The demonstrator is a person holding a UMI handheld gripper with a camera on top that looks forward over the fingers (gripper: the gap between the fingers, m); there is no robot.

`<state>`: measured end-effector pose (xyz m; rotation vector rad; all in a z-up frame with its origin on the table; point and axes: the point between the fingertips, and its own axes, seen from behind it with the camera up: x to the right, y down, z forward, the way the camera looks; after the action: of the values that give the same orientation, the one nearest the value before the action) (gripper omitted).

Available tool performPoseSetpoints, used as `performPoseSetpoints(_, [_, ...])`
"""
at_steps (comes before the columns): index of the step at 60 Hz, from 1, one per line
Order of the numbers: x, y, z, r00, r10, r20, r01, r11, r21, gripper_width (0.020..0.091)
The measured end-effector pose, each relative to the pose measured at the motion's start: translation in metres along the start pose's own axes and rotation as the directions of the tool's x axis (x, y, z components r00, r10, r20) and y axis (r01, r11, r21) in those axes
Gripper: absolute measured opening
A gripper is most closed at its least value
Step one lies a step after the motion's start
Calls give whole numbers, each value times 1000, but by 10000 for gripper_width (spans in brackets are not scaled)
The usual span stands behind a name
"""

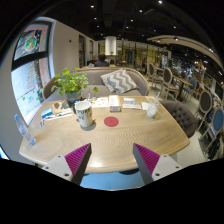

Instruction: Pour water

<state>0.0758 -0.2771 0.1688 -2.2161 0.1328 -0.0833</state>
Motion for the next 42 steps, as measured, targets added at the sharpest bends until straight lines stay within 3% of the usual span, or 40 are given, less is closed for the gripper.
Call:
performPoseSetpoints(21, [-86, 35, -24, 998, -46, 31, 47, 998, -42, 854])
performPoseSetpoints(42, [-294, 87, -44, 977, -79, 199, 91, 994, -54, 854])
